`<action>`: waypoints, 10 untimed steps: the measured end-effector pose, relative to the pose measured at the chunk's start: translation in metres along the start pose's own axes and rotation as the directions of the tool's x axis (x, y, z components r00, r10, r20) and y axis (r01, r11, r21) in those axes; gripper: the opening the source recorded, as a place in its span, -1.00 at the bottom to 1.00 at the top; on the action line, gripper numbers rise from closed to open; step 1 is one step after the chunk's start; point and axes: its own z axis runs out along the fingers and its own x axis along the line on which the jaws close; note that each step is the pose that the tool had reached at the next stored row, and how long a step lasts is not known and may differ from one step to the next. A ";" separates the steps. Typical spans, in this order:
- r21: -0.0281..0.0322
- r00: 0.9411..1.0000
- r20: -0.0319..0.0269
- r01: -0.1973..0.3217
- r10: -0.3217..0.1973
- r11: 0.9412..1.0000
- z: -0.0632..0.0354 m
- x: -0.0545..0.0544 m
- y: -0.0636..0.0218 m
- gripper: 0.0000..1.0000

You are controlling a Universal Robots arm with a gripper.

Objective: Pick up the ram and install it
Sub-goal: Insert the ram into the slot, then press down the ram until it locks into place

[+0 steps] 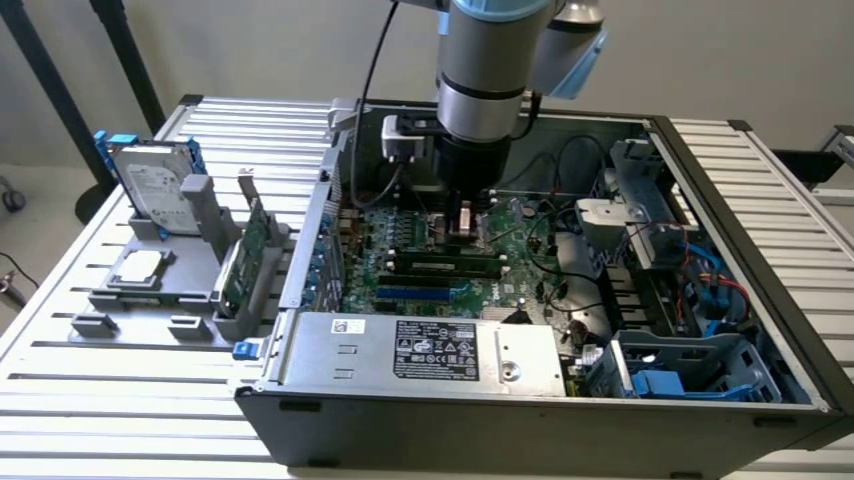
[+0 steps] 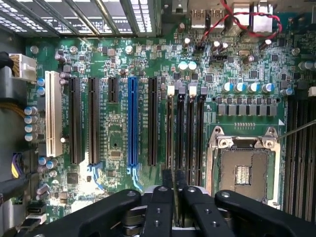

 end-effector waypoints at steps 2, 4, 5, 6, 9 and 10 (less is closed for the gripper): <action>0.000 1.000 0.000 0.000 0.000 1.000 0.0001 0.000 0.0015 -0.79; 0.000 1.000 0.001 0.000 0.000 1.000 0.0001 0.000 0.0015 -0.79; 0.000 1.000 0.000 0.000 0.000 1.000 0.0000 0.000 0.0015 -0.79; 0.000 1.000 0.000 0.000 0.000 1.000 0.0000 0.000 0.0015 -0.79; 0.000 1.000 0.000 0.000 0.000 1.000 0.0001 0.000 0.0015 -0.79; 0.000 1.000 0.000 0.000 0.000 1.000 0.0003 0.000 0.0016 -0.79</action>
